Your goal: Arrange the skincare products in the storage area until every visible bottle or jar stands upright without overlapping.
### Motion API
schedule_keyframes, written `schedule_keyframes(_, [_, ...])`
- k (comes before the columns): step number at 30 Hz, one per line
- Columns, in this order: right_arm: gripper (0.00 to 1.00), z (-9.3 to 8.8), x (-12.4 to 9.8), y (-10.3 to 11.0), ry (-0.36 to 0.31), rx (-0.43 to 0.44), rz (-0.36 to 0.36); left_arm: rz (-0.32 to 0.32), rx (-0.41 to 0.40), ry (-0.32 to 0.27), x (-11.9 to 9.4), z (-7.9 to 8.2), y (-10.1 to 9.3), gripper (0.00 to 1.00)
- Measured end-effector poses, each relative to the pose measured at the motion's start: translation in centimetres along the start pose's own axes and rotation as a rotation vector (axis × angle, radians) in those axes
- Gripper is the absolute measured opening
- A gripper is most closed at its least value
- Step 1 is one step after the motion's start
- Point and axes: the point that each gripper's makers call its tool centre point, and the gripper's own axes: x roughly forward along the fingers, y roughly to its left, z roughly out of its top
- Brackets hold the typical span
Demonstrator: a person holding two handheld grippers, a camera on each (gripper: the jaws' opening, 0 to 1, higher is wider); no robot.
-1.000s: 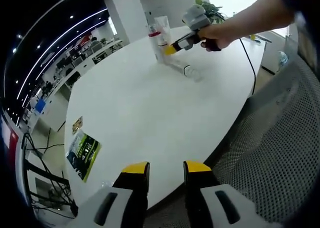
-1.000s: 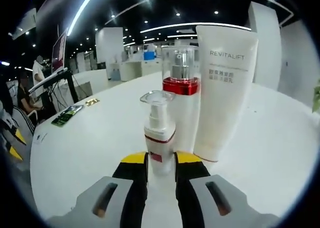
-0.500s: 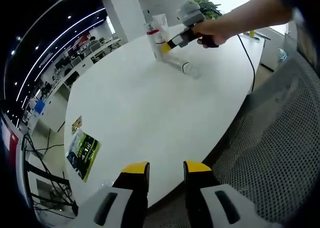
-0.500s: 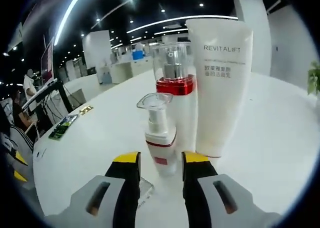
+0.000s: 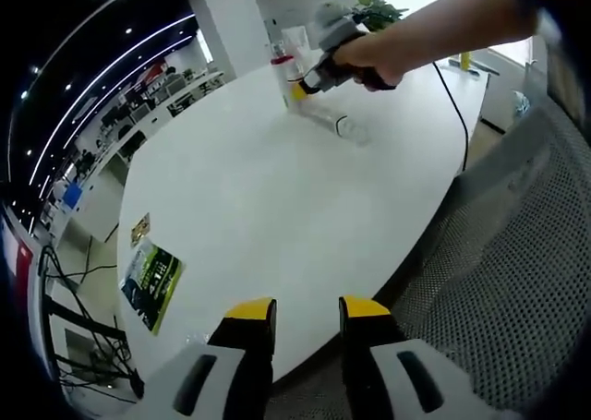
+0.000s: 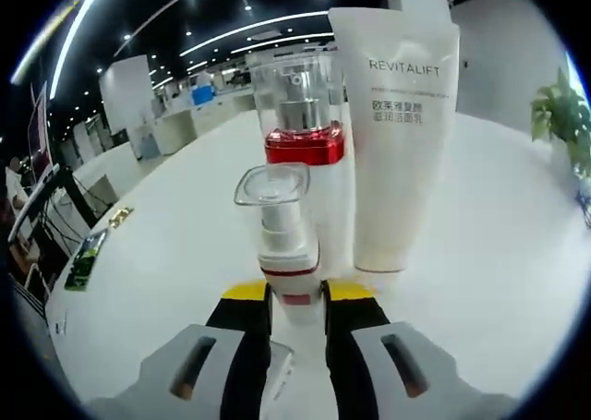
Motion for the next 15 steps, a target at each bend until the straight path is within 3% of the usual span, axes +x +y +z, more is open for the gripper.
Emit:
schedule_keyframes(3, [0.18, 0.0, -0.4, 0.0, -0.007, -0.033, -0.021, 0.002, 0.005, 0.002, 0.0, 0.0, 0.0, 0.28])
schedule_keyframes(15, [0.18, 0.0, -0.5, -1.1, -0.017, -0.011, -0.101, 0.002, 0.004, -0.003, 0.0, 0.0, 0.0, 0.28])
